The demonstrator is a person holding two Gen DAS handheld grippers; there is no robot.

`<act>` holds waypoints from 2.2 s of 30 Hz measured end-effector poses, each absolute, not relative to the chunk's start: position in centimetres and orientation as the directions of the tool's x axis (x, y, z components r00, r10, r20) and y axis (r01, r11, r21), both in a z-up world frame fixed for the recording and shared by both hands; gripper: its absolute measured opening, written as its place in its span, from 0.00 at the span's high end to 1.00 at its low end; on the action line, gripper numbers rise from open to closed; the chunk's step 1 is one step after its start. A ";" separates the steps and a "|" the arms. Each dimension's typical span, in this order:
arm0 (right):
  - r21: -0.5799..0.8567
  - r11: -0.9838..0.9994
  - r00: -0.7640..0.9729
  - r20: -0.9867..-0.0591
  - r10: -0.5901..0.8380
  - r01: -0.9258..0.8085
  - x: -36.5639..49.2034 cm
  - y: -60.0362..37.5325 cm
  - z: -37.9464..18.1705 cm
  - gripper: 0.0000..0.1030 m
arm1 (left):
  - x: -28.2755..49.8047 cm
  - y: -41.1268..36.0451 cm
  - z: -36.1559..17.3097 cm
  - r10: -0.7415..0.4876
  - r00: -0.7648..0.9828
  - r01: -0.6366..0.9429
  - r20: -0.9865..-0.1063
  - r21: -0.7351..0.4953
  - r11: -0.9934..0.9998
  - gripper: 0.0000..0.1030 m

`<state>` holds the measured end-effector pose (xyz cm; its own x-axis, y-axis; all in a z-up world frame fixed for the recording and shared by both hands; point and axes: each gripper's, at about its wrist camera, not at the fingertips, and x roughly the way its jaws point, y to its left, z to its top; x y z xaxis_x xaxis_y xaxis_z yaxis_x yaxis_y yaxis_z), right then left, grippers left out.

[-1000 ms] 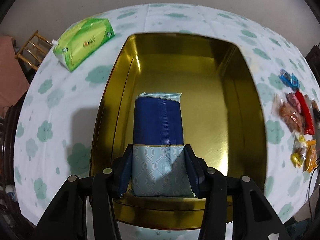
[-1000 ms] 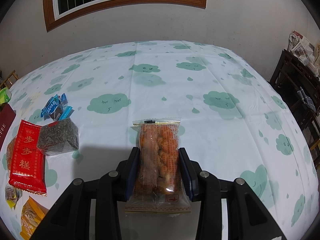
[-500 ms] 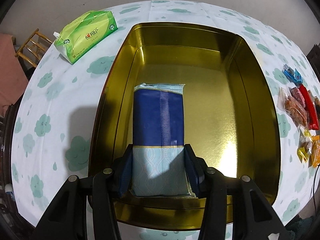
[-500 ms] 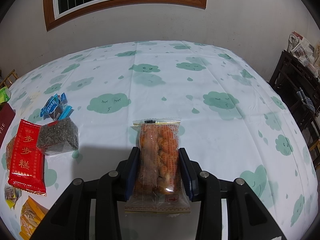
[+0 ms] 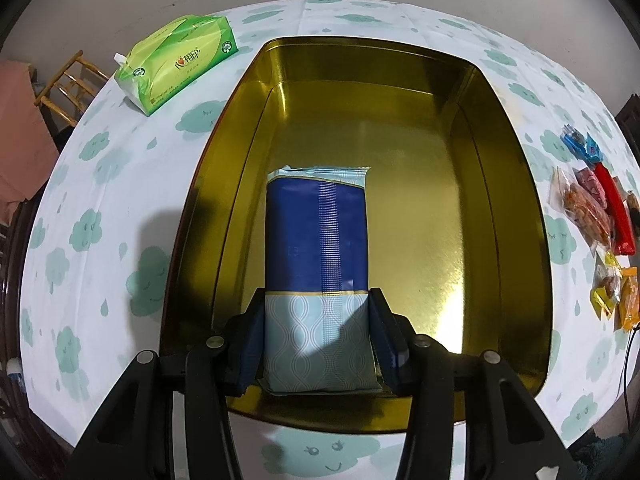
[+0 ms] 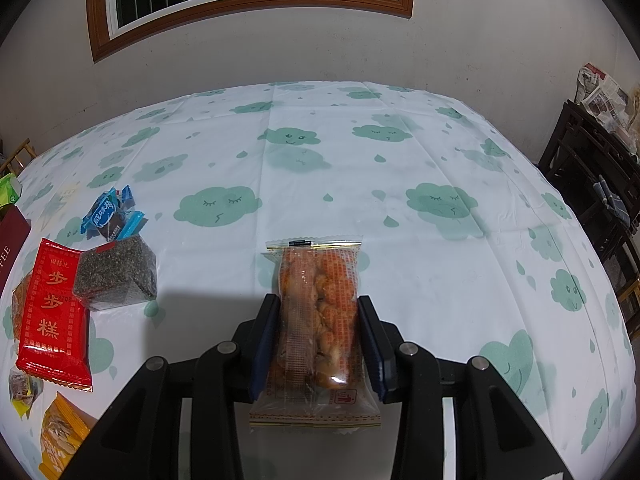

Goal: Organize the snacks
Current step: 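Carry the blue-and-teal pack into the gold tin with the left tool, then open the left tool and release the pack inside the tin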

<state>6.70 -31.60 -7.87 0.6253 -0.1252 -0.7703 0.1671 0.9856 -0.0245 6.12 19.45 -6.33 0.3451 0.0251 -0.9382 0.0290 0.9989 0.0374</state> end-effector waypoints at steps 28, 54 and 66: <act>-0.035 0.985 0.624 -0.770 -0.134 0.168 6.7 -31.6 -7.9 0.61 | 4.8 16.2 -6.4 -0.021 0.332 -0.002 -0.943 -0.023 1.000 0.56; -0.032 0.969 0.598 -0.782 -0.178 0.246 6.7 -30.0 -3.7 0.63 | 3.6 15.9 -3.1 0.126 0.514 -0.040 -0.849 0.123 0.992 0.14; 0.075 0.996 0.648 -0.761 0.023 0.053 6.0 -20.4 0.3 0.63 | 2.3 18.1 -1.0 0.124 0.559 -0.111 -0.820 0.074 0.991 0.14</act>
<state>5.95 -20.36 0.34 0.6483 0.0229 -0.7610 0.0534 0.9957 0.0755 2.34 18.05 -0.97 0.5593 0.1237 -0.8197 -0.1113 0.9911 0.0736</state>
